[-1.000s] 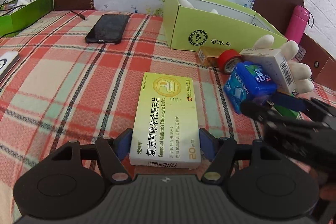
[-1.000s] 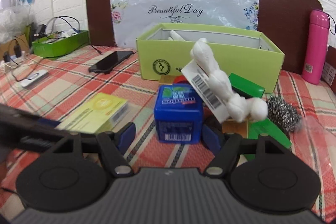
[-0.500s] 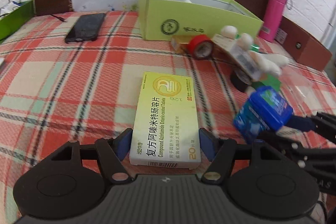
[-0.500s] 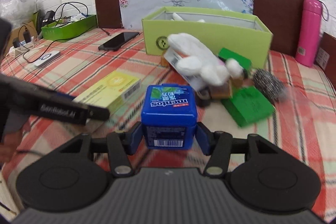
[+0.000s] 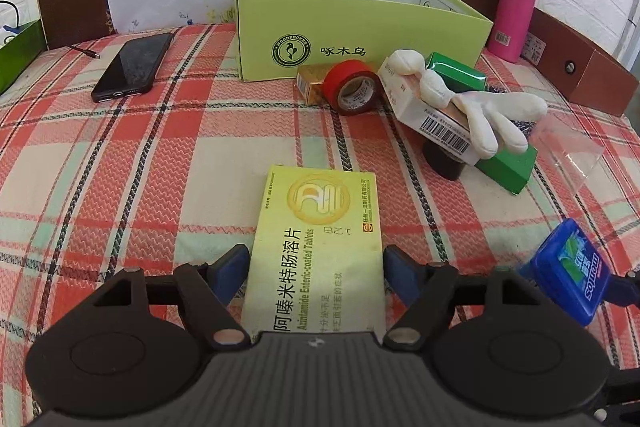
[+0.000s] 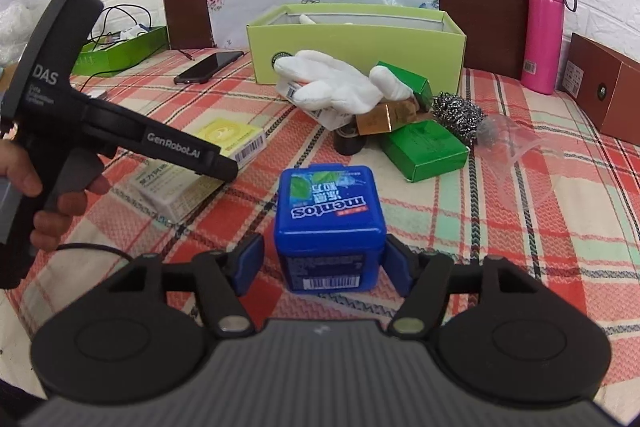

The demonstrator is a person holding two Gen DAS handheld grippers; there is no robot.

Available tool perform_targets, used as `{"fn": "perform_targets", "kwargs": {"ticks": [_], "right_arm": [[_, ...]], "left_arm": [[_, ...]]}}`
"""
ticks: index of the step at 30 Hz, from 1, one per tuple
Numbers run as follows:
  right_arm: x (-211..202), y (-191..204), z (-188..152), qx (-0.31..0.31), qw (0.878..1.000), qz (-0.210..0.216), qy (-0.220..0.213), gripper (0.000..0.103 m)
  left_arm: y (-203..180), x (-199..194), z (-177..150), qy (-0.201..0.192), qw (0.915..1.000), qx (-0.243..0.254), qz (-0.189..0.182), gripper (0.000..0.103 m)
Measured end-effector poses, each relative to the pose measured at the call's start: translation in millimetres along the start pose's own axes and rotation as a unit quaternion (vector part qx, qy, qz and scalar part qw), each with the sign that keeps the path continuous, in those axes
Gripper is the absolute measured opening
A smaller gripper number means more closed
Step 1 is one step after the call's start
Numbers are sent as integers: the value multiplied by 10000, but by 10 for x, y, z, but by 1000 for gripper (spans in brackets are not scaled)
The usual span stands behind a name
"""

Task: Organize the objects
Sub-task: 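Lift the yellow box with the left tool while the right tool carries the Mentos tub into the lime-green box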

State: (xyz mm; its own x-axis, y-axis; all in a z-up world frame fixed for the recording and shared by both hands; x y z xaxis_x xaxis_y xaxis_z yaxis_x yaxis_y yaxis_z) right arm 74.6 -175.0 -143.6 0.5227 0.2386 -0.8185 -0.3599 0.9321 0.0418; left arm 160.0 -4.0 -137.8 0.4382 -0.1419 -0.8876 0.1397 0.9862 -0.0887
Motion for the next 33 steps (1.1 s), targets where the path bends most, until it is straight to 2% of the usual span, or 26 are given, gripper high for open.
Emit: {"fn": "perform_targets", "kwargs": {"ticks": [10, 12, 14, 16, 19, 24, 27, 33], "right_arm": [[104, -34, 43, 51, 9999, -95, 15, 62], [128, -42, 32, 88, 9999, -57, 50, 55], [131, -38, 19, 90, 9999, -43, 44, 55], [131, -32, 16, 57, 9999, -62, 55, 55], [109, -19, 32, 13, 10000, 15, 90, 55], [-30, -50, 139, 88, 9996, 243, -90, 55], [-166, -99, 274, 127, 9986, 421, -285, 55], [-392, -267, 713, 104, 9956, 437, -827, 55]], "left_arm": [[-67, 24, -45, -69, 9995, 208, 237, 77], [-69, 20, -48, -57, 9995, 207, 236, 74], [-75, 5, -60, -54, 9994, 222, 242, 69], [-80, -12, -76, -45, 9994, 251, 215, 69], [-76, -54, -101, -9, 9997, 234, 108, 68], [-55, -259, -72, -64, 9995, 132, -288, 68], [-60, -453, 34, -273, 9985, 129, -464, 68], [-64, -833, 452, -868, 9930, 100, -793, 68]]}}
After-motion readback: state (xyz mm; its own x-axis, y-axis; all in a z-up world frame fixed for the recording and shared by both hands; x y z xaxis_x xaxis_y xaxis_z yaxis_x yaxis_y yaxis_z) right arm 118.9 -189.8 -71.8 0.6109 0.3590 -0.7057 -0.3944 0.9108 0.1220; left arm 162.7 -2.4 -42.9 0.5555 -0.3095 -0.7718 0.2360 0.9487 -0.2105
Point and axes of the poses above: each gripper's, at about its wrist camera, not at the fingertips, and x roughly the way its jaws point, y to its left, z to its top, the point moved 6 cm from there along x, roughly the way its jaws point, and after that the axes turned 15 degrees about y, right-handed, at the moved point
